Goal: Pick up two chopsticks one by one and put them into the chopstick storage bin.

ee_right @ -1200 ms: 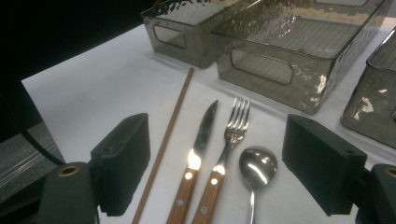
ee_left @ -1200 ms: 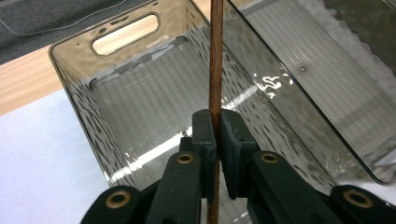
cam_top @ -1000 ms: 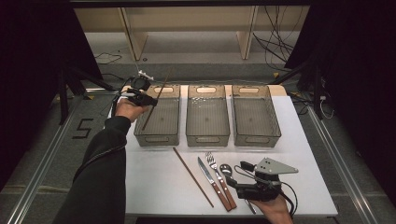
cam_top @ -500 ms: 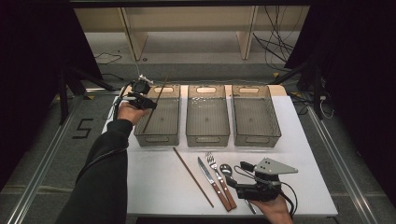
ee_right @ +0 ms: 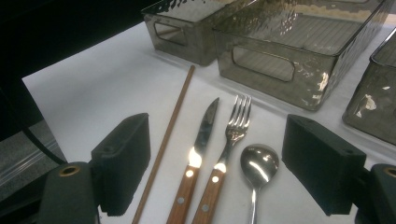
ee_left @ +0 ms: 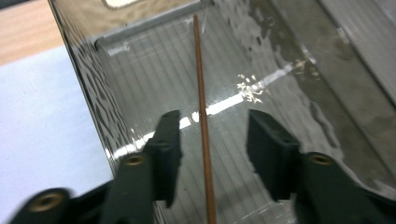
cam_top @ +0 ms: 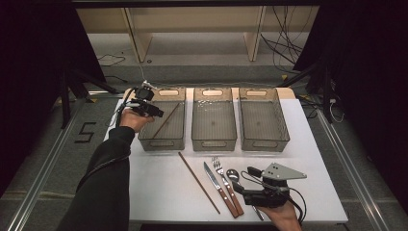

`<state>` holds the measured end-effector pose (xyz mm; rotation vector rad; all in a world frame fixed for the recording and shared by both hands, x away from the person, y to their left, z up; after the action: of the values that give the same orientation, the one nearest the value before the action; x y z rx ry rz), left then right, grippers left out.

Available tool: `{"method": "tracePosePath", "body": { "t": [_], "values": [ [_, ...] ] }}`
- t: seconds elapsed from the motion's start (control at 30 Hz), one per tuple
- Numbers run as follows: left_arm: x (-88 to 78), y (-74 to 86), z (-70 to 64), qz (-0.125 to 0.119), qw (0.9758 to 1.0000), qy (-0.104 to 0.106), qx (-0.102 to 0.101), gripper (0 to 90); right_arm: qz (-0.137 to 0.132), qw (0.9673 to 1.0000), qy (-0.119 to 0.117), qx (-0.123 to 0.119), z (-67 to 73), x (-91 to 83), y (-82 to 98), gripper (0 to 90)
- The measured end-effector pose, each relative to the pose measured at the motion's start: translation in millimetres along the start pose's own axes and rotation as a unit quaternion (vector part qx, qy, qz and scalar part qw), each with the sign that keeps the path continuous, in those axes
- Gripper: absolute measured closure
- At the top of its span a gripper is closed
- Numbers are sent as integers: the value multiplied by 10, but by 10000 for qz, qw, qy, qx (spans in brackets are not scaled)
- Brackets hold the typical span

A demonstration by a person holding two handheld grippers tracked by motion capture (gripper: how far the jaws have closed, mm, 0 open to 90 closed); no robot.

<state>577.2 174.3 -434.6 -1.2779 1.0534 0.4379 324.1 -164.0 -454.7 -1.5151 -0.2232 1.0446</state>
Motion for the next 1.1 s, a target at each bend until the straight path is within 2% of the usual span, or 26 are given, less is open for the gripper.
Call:
{"method": "tracePosePath", "body": {
  "t": [0.1,0.17,0.2,0.23,0.4,0.5,0.53,0.57,0.6,0.63,0.67,0.8,0.93,0.97,1.03,1.1],
  "values": [
    [-111,-17,-78,-94,9998,59,151,408,-2,10000,0,-8,1,0,-2,244],
    [-195,-21,-154,-185,9992,193,299,368,-3,10000,3,-10,0,0,-3,244],
    [-278,-6,-233,-244,9982,260,479,353,-4,10000,2,-9,0,-1,-3,244],
    [-278,-6,-233,-244,9982,260,479,333,-3,10000,3,-11,-1,-2,-3,244],
    [-472,76,-438,-339,9938,427,973,275,1,10000,8,-12,2,-2,-3,244],
    [-558,162,-600,-420,9886,594,1319,237,-3,10000,11,-12,0,-3,-3,244],
    [-599,235,-709,-417,9846,676,1557,233,-5,10000,13,-8,-1,-3,-3,244],
    [-612,274,-766,-408,9825,726,1669,232,-6,10000,16,-5,-1,-4,-3,244],
    [-612,274,-766,-408,9825,726,1669,230,-4,10000,17,1,-1,-4,-3,244],
    [-632,350,-872,-379,9773,794,1927,227,-4,10000,21,1,-2,-5,-3,244],
    [-632,350,-872,-379,9773,794,1927,225,-4,10000,21,1,-2,-5,-3,244],
    [-640,485,-1071,-299,9681,957,2298,225,-7,10000,24,0,-1,-6,-4,244],
    [-604,583,-1222,-258,9629,1013,2489,225,-4,10000,26,-2,-2,-6,-4,244],
    [-587,607,-1254,-260,9622,1018,2514,227,-5,10000,25,4,-3,-9,-4,244],
    [-540,667,-1322,-230,9589,1082,2611,234,-2,10000,29,19,-6,-13,-5,244],
    [-471,740,-1375,-99,9534,1127,2796,237,-7,10000,30,24,-7,-14,-4,244]
  ]
}}
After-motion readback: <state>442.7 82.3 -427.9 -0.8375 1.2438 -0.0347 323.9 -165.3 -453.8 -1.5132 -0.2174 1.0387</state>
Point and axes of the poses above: each handheld gripper's, and its own axes: x roughly forward along the jaws, y roughly out of its underside, z roughly to its left, the point moved 6 cm from there along x, roughly forward along the jaws, and after that the axes turned 2 degrees about -x, right-handed, at the moved point
